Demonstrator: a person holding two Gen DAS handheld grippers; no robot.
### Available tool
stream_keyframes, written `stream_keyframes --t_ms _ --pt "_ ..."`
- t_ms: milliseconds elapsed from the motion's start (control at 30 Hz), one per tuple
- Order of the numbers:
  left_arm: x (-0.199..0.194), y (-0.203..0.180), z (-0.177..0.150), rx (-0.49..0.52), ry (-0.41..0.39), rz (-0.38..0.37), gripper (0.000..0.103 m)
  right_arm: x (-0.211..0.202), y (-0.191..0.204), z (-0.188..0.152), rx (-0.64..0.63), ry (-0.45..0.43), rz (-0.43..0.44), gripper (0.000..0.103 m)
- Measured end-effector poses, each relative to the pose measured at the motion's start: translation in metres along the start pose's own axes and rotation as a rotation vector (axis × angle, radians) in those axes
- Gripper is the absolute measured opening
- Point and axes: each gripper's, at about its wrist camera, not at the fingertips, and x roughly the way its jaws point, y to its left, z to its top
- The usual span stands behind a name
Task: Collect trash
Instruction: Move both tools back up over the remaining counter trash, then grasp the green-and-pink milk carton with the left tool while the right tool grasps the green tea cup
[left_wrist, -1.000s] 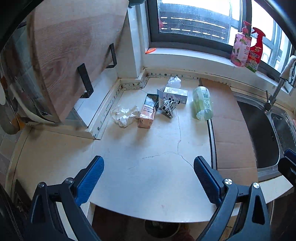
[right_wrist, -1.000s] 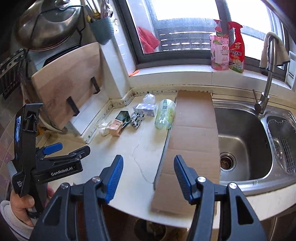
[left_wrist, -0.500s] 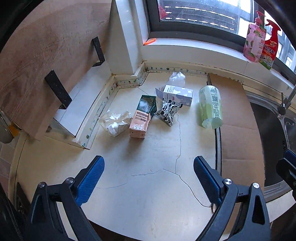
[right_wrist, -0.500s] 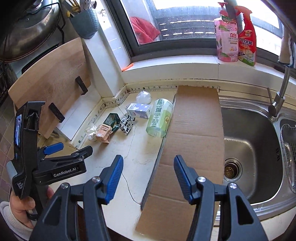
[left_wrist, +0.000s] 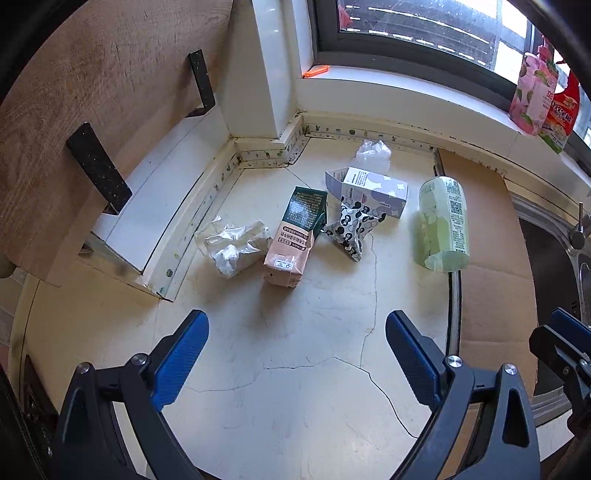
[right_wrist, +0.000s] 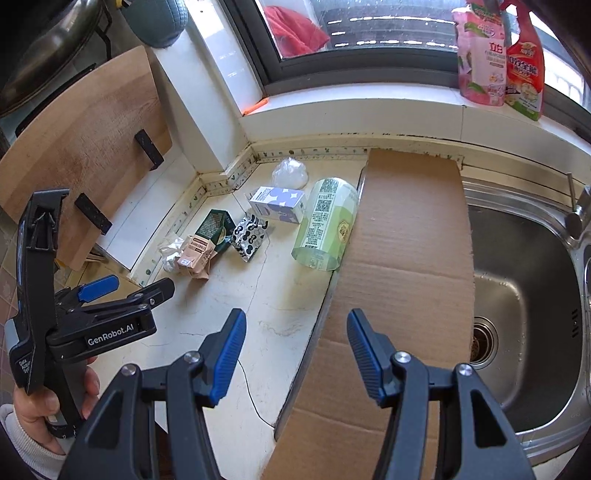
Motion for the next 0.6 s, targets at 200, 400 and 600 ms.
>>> stream_keyframes --t_ms 200,400,600 --pt "0.007 0.009 0.002 -0.010 -0.001 0.012 0.095 0.021 -0.007 0.010 -0.002 0.036 0.028 0.057" --pt "0.011 0.021 0.002 -0.042 -0.011 0.018 0.095 0.038 -0.027 0.017 0.043 0.064 0.068 0.057" --pt "0.020 0.030 0.001 -0.067 -0.004 0.006 0.095 0.050 -0.052 0.030 0.143 0.071 0.123 0.057"
